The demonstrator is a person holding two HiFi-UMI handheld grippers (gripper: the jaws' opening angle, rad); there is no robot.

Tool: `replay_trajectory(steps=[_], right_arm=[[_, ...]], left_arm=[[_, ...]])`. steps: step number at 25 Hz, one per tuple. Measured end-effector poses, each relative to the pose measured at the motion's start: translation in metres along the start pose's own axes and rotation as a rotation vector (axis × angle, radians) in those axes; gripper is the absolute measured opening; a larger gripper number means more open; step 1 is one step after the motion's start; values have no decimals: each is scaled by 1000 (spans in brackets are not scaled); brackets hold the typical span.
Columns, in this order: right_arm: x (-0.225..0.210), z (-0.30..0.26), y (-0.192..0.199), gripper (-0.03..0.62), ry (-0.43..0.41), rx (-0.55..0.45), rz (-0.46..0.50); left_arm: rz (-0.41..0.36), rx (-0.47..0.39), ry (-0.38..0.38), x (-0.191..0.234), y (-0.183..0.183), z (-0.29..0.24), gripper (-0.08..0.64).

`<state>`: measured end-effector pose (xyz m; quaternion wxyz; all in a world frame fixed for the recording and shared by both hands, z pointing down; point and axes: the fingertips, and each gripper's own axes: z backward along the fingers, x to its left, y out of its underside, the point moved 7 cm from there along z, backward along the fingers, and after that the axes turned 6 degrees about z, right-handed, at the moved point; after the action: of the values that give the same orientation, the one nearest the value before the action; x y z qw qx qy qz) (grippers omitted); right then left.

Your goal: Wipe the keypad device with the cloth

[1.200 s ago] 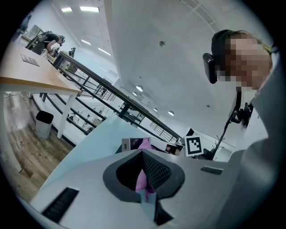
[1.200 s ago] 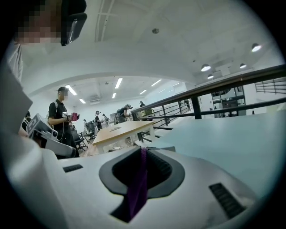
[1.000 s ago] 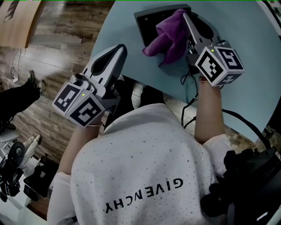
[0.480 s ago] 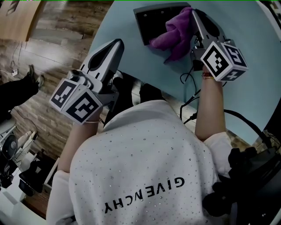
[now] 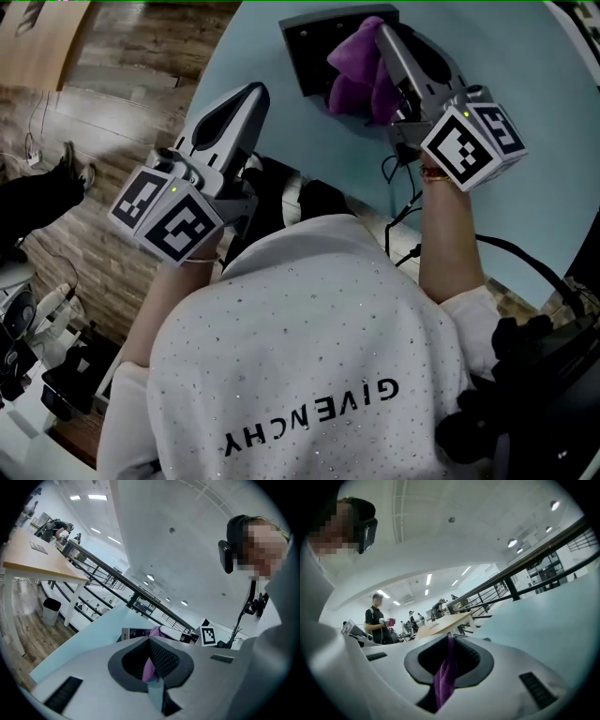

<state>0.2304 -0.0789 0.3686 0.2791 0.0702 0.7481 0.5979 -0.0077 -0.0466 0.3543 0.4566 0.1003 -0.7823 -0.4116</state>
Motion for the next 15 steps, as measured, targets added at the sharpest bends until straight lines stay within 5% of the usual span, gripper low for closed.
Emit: replay_trajectory(steps=[5,11,15], right_arm=[[43,-61,-7,40,-83,109,78],[79,-75,9,40,-182,178,168],[80,-84,14,40,-177,218,203]], left_arm=[[36,-8,-5,18,-37,0,2],[51,-23,-11,11,-35,10,2],[60,-39,-18,12,-40,15,2]])
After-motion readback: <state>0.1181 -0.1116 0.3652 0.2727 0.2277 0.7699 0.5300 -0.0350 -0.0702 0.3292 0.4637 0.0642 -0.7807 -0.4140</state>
